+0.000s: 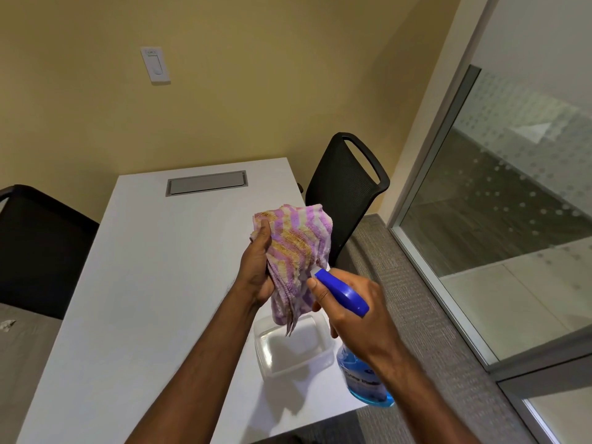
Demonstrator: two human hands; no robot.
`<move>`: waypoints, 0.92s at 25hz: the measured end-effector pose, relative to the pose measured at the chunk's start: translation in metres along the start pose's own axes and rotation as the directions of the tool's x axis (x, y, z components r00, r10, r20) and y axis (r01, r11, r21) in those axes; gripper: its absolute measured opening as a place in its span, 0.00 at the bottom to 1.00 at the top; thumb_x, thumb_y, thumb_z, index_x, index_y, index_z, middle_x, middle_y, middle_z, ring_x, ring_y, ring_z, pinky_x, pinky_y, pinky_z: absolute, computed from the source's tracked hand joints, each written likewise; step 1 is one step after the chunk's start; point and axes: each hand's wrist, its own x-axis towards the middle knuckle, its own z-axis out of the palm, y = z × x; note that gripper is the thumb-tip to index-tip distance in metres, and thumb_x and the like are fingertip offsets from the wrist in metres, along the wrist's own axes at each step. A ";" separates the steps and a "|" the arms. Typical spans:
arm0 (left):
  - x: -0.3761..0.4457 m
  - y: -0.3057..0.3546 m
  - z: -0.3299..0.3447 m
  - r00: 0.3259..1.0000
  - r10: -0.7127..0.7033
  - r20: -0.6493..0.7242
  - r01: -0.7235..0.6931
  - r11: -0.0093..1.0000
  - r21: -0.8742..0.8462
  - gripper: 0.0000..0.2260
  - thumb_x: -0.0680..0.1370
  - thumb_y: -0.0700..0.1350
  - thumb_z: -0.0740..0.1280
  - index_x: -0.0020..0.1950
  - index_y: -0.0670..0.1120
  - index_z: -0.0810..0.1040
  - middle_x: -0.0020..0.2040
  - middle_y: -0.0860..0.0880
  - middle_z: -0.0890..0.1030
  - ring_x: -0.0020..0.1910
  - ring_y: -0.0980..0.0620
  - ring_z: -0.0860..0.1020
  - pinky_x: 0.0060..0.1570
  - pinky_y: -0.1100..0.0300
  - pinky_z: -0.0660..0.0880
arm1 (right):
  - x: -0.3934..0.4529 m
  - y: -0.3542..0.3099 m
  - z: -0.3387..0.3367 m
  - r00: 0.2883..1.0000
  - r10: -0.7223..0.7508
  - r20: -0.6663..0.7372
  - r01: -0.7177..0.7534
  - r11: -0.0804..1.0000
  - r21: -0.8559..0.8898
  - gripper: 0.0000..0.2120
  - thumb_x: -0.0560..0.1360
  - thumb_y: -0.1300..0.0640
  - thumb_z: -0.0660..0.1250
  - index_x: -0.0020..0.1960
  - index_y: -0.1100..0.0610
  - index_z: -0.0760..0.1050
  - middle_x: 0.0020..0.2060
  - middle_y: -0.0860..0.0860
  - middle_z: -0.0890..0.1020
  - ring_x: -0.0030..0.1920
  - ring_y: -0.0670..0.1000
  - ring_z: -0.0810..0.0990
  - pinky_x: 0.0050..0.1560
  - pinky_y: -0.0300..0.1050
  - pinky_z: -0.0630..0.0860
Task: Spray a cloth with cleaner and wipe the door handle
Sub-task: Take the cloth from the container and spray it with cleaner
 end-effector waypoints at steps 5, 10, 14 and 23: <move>0.007 -0.002 -0.005 0.999 -0.025 -0.026 0.025 0.999 0.020 0.21 0.82 0.63 0.59 0.64 0.51 0.80 0.54 0.48 0.88 0.52 0.46 0.88 0.45 0.50 0.86 | -0.005 0.003 0.004 1.000 -0.022 0.009 0.022 0.999 -0.023 0.14 0.77 0.42 0.68 0.40 0.51 0.79 0.30 0.50 0.80 0.30 0.53 0.79 0.28 0.51 0.79; 0.011 0.000 -0.007 1.000 -0.014 -0.018 0.015 0.999 0.037 0.27 0.74 0.65 0.64 0.65 0.51 0.79 0.57 0.47 0.88 0.55 0.45 0.87 0.49 0.48 0.86 | 0.000 0.008 -0.002 0.999 0.012 0.033 -0.013 1.000 0.028 0.17 0.77 0.41 0.69 0.40 0.54 0.79 0.31 0.54 0.81 0.28 0.52 0.80 0.24 0.51 0.77; 0.018 0.003 -0.013 0.999 -0.006 -0.047 0.008 0.999 0.041 0.20 0.84 0.62 0.58 0.65 0.51 0.79 0.59 0.46 0.87 0.57 0.44 0.86 0.56 0.46 0.84 | 0.006 0.023 -0.006 0.997 0.073 0.026 -0.072 0.997 -0.027 0.14 0.77 0.42 0.69 0.41 0.52 0.80 0.32 0.52 0.82 0.29 0.51 0.81 0.26 0.44 0.78; 0.025 -0.003 -0.021 0.999 -0.013 -0.051 0.016 0.998 0.056 0.19 0.86 0.60 0.57 0.64 0.50 0.80 0.57 0.47 0.88 0.55 0.45 0.87 0.51 0.49 0.86 | 0.023 0.040 -0.012 0.990 0.063 -0.123 -0.065 0.998 -0.010 0.13 0.80 0.47 0.68 0.42 0.53 0.80 0.30 0.46 0.81 0.26 0.47 0.79 0.27 0.37 0.75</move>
